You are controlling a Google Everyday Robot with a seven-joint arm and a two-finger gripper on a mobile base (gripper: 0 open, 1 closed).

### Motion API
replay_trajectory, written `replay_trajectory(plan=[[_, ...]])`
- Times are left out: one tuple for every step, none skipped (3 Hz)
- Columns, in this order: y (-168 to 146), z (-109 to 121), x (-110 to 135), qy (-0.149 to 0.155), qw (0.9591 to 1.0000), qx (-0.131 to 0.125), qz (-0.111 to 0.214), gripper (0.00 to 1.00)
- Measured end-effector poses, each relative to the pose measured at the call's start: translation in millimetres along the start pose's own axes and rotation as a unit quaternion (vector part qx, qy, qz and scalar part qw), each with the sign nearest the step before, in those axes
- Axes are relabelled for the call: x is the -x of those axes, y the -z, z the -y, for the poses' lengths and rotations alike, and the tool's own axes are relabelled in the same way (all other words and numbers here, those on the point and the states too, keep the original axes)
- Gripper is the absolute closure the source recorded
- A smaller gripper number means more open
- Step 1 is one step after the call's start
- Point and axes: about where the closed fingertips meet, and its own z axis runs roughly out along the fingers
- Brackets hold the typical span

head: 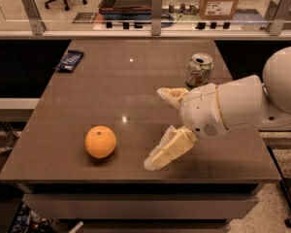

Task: Move orange near rxbar blueberry

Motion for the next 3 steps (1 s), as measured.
replay_trajectory(plan=[[-59.6, -17.4, 22.7, -0.004, 0.9998, 0.016, 0.011, 0.0], [-67.8, -14.6, 21.8, -0.004, 0.9998, 0.014, 0.016, 0.0], [-89.5, -12.3, 21.1, -0.007, 0.999, 0.021, 0.039, 0.0]])
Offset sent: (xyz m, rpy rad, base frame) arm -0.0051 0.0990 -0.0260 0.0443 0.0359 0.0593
